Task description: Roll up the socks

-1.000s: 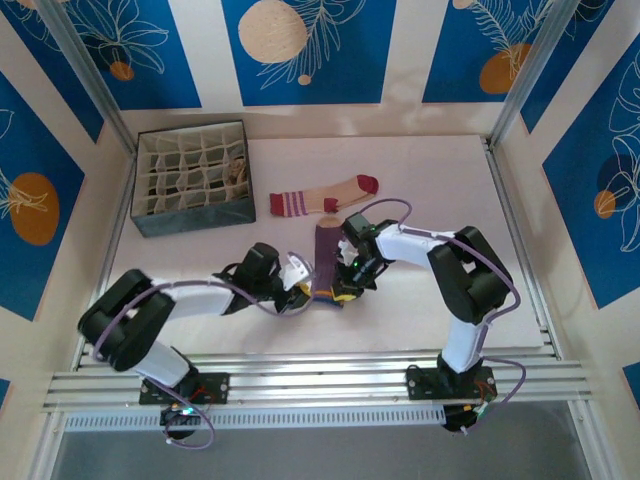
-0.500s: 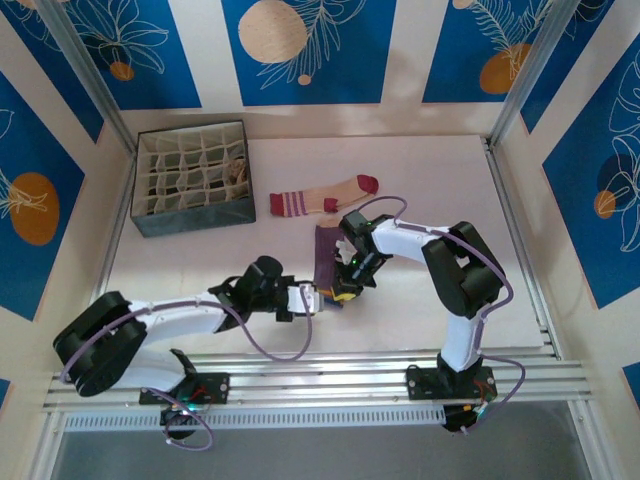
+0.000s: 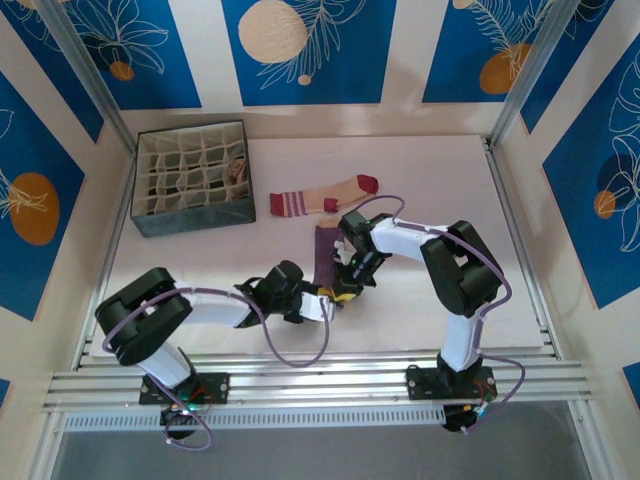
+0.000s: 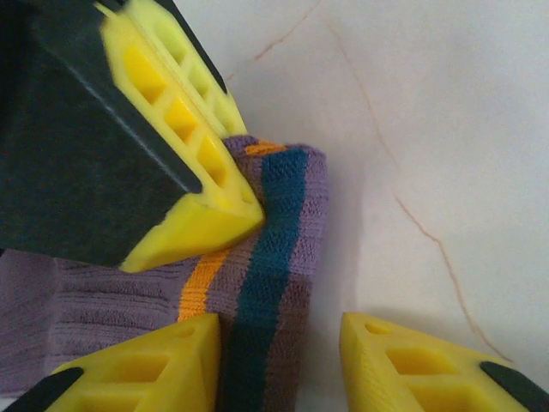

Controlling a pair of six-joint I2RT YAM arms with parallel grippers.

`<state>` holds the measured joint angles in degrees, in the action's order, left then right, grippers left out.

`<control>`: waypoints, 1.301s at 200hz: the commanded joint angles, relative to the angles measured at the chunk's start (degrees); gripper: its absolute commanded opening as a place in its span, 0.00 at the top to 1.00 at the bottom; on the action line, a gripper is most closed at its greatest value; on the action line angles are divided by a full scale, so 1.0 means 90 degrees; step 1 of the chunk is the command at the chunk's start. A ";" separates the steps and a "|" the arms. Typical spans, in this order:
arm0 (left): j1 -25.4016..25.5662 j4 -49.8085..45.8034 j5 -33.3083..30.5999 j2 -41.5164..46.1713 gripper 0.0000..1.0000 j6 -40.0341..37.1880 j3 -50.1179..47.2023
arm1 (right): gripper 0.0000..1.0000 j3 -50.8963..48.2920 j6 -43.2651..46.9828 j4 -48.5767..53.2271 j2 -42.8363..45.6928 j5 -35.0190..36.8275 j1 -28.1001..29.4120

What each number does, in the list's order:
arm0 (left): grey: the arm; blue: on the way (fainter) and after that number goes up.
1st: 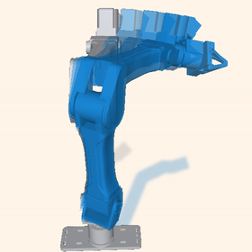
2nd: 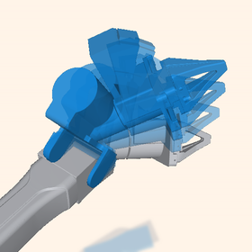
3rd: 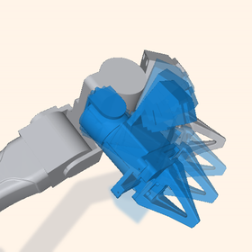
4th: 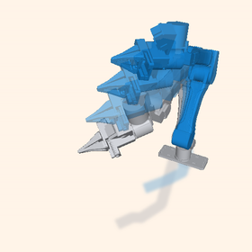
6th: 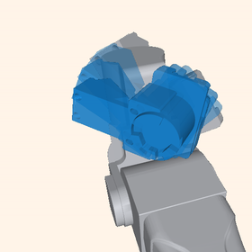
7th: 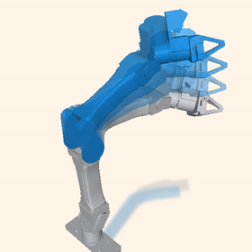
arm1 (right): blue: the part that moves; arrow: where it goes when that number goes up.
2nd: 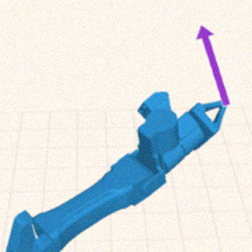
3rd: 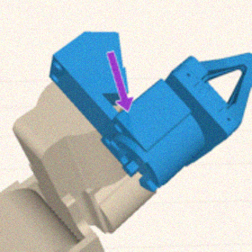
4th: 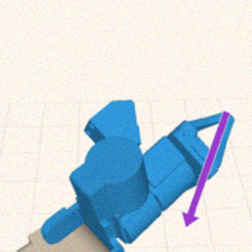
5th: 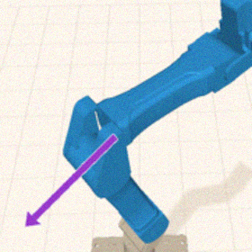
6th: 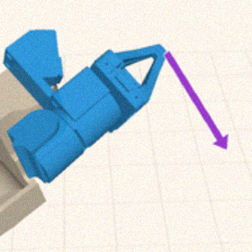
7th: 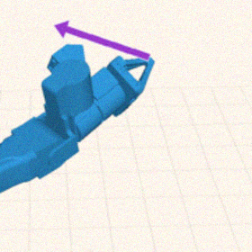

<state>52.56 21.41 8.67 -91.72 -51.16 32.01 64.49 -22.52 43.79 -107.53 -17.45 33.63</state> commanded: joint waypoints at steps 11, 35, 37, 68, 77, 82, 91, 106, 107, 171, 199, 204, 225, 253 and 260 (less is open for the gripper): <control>0.0116 0.0250 -0.0488 -0.0425 0.61 -0.0259 0.0107 | 0.95 -0.0202 0.0263 0.0475 -0.0319 0.0536 0.0092; 0.0129 0.0424 -0.0606 -0.0601 0.64 -0.0017 0.0107 | 0.95 -0.0231 0.0484 0.0486 -0.0221 0.0432 0.0131; 0.0128 0.0407 -0.0615 -0.0610 0.64 0.0013 0.0120 | 0.95 -0.0234 0.0514 0.0493 -0.0209 0.0422 0.0138; 0.0127 -0.0639 -0.0437 -0.0719 0.95 0.0300 0.0589 | 0.89 -0.0336 0.0853 0.0486 0.0163 0.0332 0.0180; 0.0127 -0.0904 -0.0381 -0.0735 1.00 0.0424 0.0691 | 0.79 -0.0374 0.0930 0.0469 0.0307 0.0354 0.0172; 0.0127 -0.1034 -0.0323 -0.0729 1.00 0.0487 0.0733 | 0.73 -0.0409 0.0953 0.0441 0.0390 0.0372 0.0167; 0.0127 -0.1295 -0.0143 -0.0698 1.00 0.0610 0.0801 | 0.63 -0.0493 0.0955 0.0345 0.0613 0.0386 0.0125; 0.0071 -0.1850 0.0220 -0.0678 1.00 0.0945 0.1026 | 0.55 -0.0731 0.0819 0.0045 0.1022 0.0394 -0.0005; 0.0060 -0.1890 0.0244 -0.0678 1.00 0.0971 0.1044 | 0.55 -0.0755 0.0806 0.0021 0.1070 0.0390 -0.0010; -0.0275 -0.3806 0.2172 -0.0927 1.00 0.2286 0.2073 | 0.58 -0.1972 -0.0044 -0.1636 0.2686 -0.0031 -0.0638; -0.0438 -0.4266 0.2796 -0.1290 1.00 0.2667 0.2511 | 0.62 -0.2266 -0.0048 -0.2218 0.2759 -0.0557 -0.0640; -0.0478 -0.4322 0.2919 -0.1360 1.00 0.2747 0.2577 | 0.64 -0.2342 -0.0066 -0.2356 0.2751 -0.0682 -0.0641; -0.0675 -0.4580 0.3335 -0.1627 1.00 0.3074 0.2885 | 0.69 -0.2648 -0.0264 -0.2878 0.2715 -0.1007 -0.0659; -0.0925 -0.4886 0.3796 -0.1956 1.00 0.3438 0.3167 | 0.65 -0.2901 -0.0483 -0.3111 0.2688 -0.1088 -0.0652; -0.0985 -0.4952 0.3867 -0.2035 1.00 0.3547 0.3244 | 0.62 -0.2992 -0.0523 -0.3176 0.2752 -0.1107 -0.0636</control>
<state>45.39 -15.25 37.98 -106.45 -24.14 59.59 39.46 -24.88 19.42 -83.46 -23.24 27.73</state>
